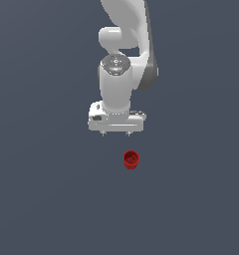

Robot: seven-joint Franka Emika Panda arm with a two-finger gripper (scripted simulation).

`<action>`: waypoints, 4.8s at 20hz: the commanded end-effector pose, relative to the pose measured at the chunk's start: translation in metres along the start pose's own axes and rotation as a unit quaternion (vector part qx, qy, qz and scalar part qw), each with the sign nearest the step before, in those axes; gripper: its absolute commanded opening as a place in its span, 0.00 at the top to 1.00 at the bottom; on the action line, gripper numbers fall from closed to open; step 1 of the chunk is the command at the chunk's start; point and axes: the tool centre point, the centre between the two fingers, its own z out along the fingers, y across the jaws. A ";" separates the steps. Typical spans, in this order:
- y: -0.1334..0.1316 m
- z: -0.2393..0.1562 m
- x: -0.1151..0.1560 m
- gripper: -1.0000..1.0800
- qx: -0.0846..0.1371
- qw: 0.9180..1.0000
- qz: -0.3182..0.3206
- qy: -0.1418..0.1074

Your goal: Pick up the object and move it to a goal position.

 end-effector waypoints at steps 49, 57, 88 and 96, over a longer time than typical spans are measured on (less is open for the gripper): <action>-0.069 0.097 0.052 0.04 0.009 0.985 -0.170 0.006; -0.070 0.129 0.052 0.04 0.009 0.985 -0.171 0.006; -0.044 0.053 0.038 1.00 0.009 0.985 -0.171 0.006; -0.015 -0.036 0.021 1.00 0.009 0.985 -0.171 0.006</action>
